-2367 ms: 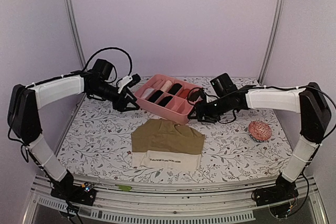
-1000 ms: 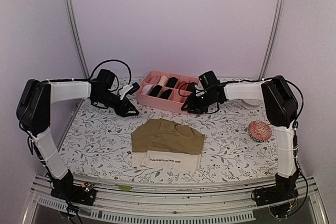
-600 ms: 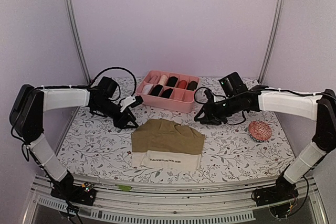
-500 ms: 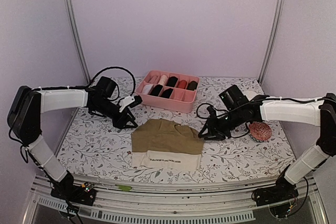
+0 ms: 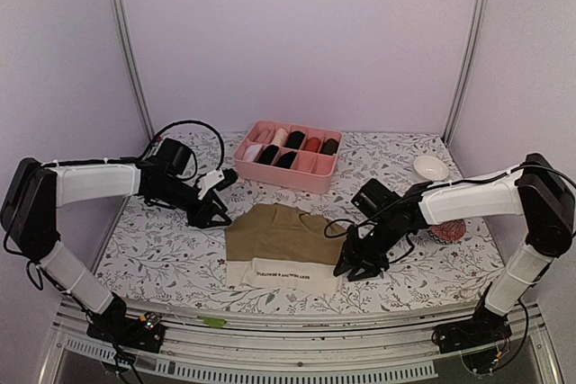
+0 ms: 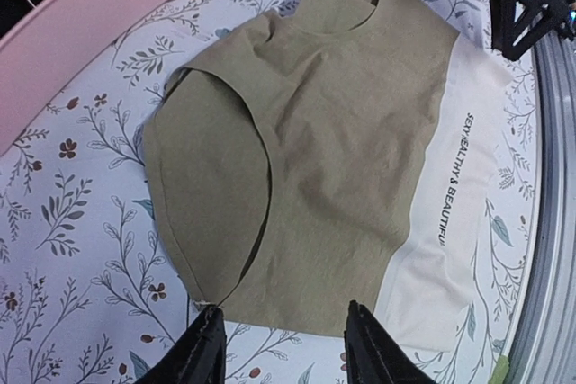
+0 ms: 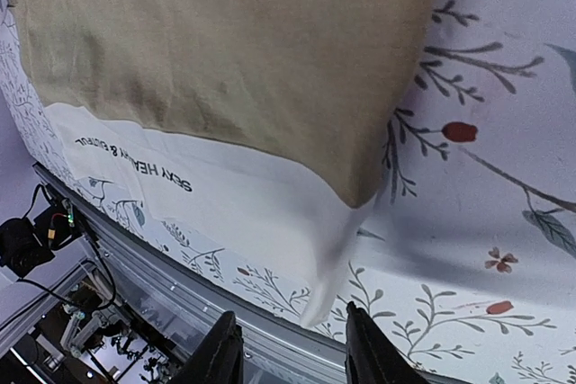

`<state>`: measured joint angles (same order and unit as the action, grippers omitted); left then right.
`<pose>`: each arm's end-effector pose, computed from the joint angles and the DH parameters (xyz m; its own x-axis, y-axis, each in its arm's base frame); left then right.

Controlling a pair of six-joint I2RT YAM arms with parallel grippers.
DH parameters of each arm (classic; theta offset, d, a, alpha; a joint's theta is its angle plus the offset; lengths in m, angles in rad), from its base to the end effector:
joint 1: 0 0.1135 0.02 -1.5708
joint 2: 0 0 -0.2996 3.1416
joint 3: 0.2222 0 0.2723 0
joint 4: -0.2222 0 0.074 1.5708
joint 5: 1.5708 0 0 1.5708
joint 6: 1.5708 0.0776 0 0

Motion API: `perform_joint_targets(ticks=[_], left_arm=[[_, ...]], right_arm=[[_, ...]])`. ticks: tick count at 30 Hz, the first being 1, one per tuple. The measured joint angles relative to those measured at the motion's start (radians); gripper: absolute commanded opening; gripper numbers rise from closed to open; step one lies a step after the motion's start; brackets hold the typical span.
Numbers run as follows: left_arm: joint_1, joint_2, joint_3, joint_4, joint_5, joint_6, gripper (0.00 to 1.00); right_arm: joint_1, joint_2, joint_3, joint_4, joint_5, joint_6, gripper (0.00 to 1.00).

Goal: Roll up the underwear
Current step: Rotate the underwear at the center of the board.

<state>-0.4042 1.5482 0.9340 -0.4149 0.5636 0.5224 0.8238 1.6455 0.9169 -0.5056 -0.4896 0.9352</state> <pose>0.2934 -0.1706 0.1894 -0.3905 0.6258 -0.6752 0.9007 0.4115 -0.1394 0.1958 0.2651 0.1457 -0.9867 -0.0203 0.1611 0.0690 0.8456 0.5293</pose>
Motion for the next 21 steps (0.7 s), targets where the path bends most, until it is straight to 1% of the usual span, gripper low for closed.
perform_joint_targets(ticks=[4, 10, 13, 17, 21], left_arm=[[0.0, -0.038, -0.021, 0.007, 0.0, -0.003, 0.45], [0.0, -0.093, -0.04, 0.013, 0.004, -0.008, 0.45], [0.0, -0.103, -0.049, 0.014, 0.004, -0.011, 0.45], [0.0, -0.103, -0.054, 0.015, 0.005, -0.015, 0.45], [-0.001, -0.102, -0.054, 0.023, 0.005, -0.019, 0.44]], right_arm=[[0.03, 0.073, 0.042, 0.003, 0.001, 0.016, 0.3], [0.054, 0.105, 0.084, -0.039, 0.03, 0.023, 0.23], [0.057, 0.105, 0.087, -0.059, 0.043, 0.022, 0.23], [0.058, 0.105, 0.086, -0.087, 0.054, 0.022, 0.29], [0.059, 0.105, 0.087, -0.111, 0.074, 0.011, 0.01]])
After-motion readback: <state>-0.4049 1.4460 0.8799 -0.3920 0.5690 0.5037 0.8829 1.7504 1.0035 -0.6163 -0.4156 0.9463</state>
